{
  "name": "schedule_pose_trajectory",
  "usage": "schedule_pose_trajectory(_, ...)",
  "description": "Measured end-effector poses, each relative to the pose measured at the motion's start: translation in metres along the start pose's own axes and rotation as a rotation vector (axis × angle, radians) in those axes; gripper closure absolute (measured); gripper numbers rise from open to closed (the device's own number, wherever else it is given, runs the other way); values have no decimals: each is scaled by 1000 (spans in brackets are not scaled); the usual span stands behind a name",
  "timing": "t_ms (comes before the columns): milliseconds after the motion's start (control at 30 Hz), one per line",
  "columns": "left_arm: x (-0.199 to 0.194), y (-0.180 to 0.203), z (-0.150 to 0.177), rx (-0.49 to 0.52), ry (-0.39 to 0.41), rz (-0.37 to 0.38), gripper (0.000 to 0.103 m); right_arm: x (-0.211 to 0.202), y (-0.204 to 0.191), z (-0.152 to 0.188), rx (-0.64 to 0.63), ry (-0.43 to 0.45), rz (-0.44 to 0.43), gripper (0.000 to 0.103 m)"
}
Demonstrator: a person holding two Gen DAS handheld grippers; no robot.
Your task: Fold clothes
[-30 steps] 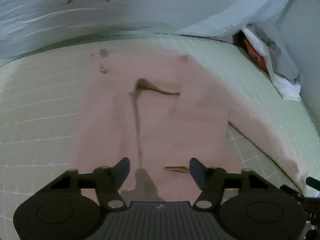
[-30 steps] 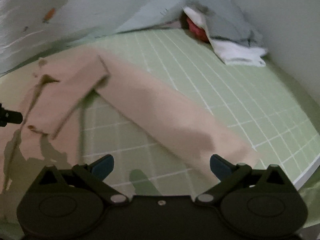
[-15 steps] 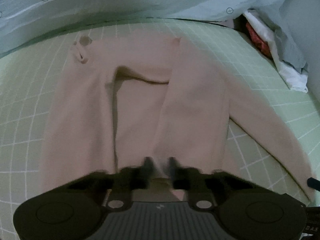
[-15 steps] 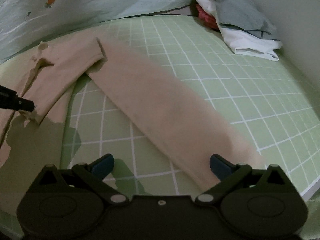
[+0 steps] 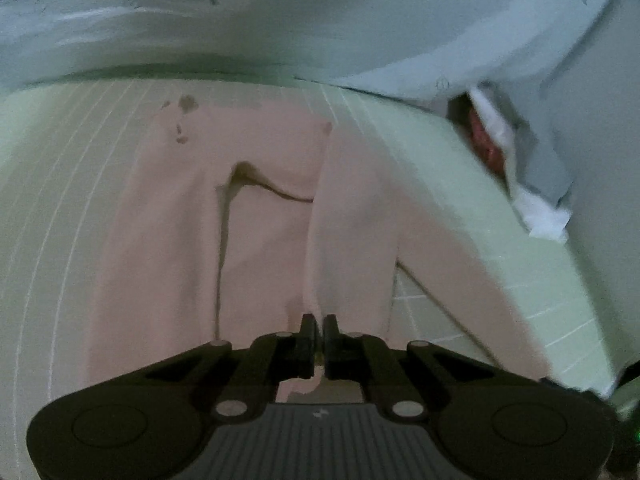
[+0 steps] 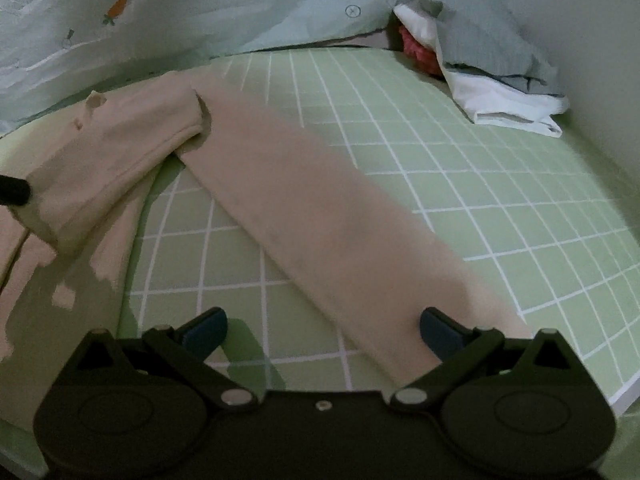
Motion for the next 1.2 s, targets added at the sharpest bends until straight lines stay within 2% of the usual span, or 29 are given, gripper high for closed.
schedule_pose_trajectory(300,-37,-69,32,-331,-61,70,99,-2,-1,3,14,33,25,0)
schedule_pose_trajectory(433,-46,-104,55,-454,-91,61,99,-4,-2,6,18,52,35,0)
schedule_pose_trajectory(600,-49,-138,75,-558,-114,13,99,-5,-3,7,33,63,54,0)
schedule_pose_trajectory(700,-42,-148,82,-566,-139,-39,99,-5,-4,8,37,65,60,0)
schedule_pose_trajectory(867,-24,-145,86,-497,-206,-104,98,-7,-5,11,43,65,65,0)
schedule_pose_trajectory(967,-17,-145,86,-482,-238,-115,97,-6,-4,10,39,55,60,0)
schedule_pose_trajectory(1067,-13,-146,84,-489,-251,-116,93,-9,-3,10,54,51,49,0)
schedule_pose_trajectory(1167,-12,-146,81,-514,-262,-85,70,-16,1,8,111,90,27,0)
schedule_pose_trajectory(1200,-11,-144,79,-523,-263,-69,57,-18,4,7,141,111,31,0)
Point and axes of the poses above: each gripper's, at about its wrist camera, not at the fingertips, and x roughly the way its jaws point, y to its right, z to its underside, the point moved 7 cm from there along x, roughly the way its jaws point, and after that the axes turned 13 degrees about -z, right-handed, at the moved point
